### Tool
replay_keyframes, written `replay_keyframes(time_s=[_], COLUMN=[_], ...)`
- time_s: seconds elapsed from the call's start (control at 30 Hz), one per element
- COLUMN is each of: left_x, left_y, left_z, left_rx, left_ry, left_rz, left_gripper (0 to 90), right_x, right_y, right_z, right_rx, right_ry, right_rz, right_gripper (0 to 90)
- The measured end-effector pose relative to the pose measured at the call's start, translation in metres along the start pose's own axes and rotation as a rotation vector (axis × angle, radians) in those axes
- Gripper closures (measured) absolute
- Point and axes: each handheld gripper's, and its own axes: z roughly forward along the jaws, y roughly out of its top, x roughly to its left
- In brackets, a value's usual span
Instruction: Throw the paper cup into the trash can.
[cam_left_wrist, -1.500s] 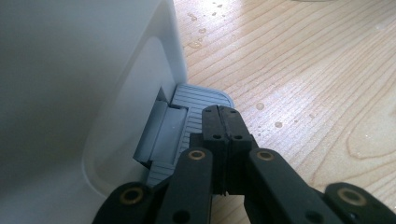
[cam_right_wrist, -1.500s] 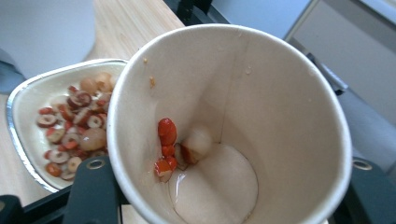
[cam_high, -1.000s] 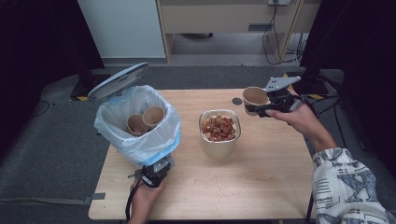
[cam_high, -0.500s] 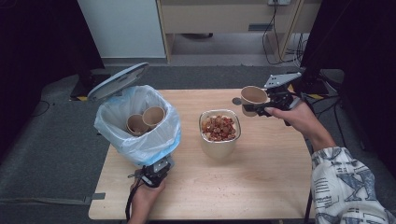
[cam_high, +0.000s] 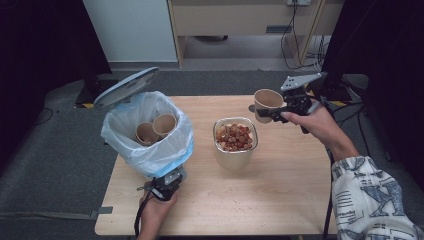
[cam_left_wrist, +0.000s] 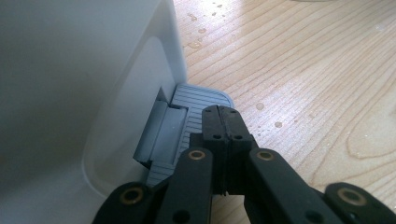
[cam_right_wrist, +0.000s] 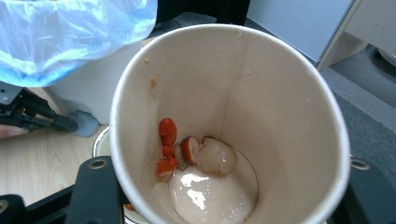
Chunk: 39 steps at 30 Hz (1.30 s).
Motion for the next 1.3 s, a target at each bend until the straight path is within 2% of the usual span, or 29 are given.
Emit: replay_keyframes(time_s=[0.33,0.73,1.07,1.17,1.3], left_x=[0.0,0.0,-0.001,-0.002,-0.002], left_y=[0.0,0.0,0.0,0.0,0.0], left_z=[0.0,0.0,0.0,0.0,0.0], left_rx=[0.0,-0.005,-0.003,-0.004,-0.004], left_ry=[0.001,0.0,0.001,0.003,0.004], left_rz=[0.0,-0.003,-0.003,-0.018,-0.018], left_gripper=[89.0,89.0,89.0,89.0,89.0], right_x=[0.005,0.018,0.033,0.039,0.047], right_y=[0.009,0.026,0.046,0.053,0.062], right_z=[0.0,0.005,0.016,0.02,0.026], right_rx=[-0.006,-0.013,-0.016,-0.02,-0.024], right_ry=[0.02,0.042,0.051,0.055,0.065], right_rz=[-0.001,-0.014,-0.011,-0.006,-0.003], right_gripper=[37.4,37.3,37.3,37.2,37.2])
